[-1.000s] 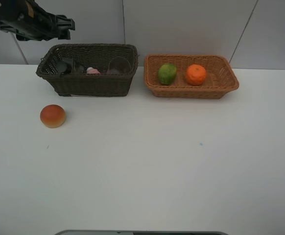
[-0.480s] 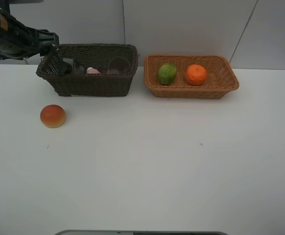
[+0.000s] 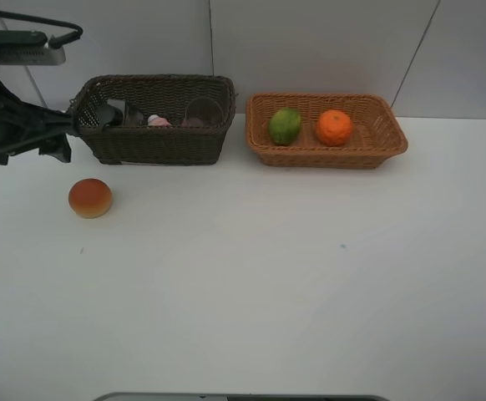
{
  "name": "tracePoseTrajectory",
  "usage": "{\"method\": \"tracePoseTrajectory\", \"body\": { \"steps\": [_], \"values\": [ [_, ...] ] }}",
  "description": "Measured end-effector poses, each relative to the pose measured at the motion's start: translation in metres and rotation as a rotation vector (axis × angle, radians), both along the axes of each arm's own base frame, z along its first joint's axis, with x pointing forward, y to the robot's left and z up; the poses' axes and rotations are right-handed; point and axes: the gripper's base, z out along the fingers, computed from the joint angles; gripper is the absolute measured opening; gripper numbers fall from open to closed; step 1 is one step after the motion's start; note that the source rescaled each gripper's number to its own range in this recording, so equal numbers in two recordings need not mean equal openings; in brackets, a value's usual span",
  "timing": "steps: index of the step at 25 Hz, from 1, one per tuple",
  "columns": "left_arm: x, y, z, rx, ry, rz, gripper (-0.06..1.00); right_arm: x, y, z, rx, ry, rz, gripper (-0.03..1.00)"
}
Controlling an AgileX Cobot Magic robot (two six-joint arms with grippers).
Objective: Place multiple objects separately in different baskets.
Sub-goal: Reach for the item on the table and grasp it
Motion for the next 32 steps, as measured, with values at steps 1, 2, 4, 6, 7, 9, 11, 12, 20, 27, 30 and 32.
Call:
{"method": "tracePoseTrajectory", "body": {
  "steps": [1, 2, 4, 6, 7, 9, 11, 12, 20, 27, 30, 32],
  "values": [
    [0.000, -0.001, 0.000, 0.001, 0.005, -0.022, 0.92, 0.000, 0.000, 0.000, 0.000, 0.000, 0.000, 0.55],
    [-0.001, -0.002, -0.001, -0.002, 0.012, -0.040, 0.92, 0.000, 0.000, 0.000, 0.000, 0.000, 0.000, 0.55],
    [0.001, -0.004, -0.004, -0.007, 0.019, -0.067, 0.92, 0.000, 0.000, 0.000, 0.000, 0.000, 0.000, 0.55],
    [0.005, -0.006, -0.012, 0.004, 0.033, -0.097, 0.92, 0.000, 0.000, 0.000, 0.000, 0.000, 0.000, 0.55],
    [0.007, -0.007, -0.017, 0.011, 0.042, -0.111, 0.92, 0.000, 0.000, 0.000, 0.000, 0.000, 0.000, 0.55],
    [0.013, -0.007, -0.029, 0.020, 0.056, -0.129, 0.92, 0.000, 0.000, 0.000, 0.000, 0.000, 0.000, 0.55],
    [0.019, -0.005, -0.040, 0.017, 0.061, -0.126, 0.92, 0.000, 0.000, 0.000, 0.000, 0.000, 0.000, 0.55],
    [0.022, -0.003, -0.044, 0.015, 0.057, -0.121, 0.92, 0.000, 0.000, 0.000, 0.000, 0.000, 0.000, 0.55],
    [0.040, 0.002, -0.071, 0.023, 0.024, -0.160, 0.99, 0.000, 0.000, 0.000, 0.000, 0.000, 0.000, 0.55],
    [0.049, -0.002, -0.089, -0.001, -0.017, -0.172, 1.00, 0.000, 0.000, 0.000, 0.000, 0.000, 0.000, 0.55],
    [0.053, -0.003, -0.095, -0.008, -0.034, -0.177, 1.00, 0.000, 0.000, 0.000, 0.000, 0.000, 0.000, 0.55],
    [0.053, -0.004, -0.101, -0.006, -0.019, -0.178, 1.00, 0.000, 0.000, 0.000, 0.000, 0.000, 0.000, 0.55]
  ]
}}
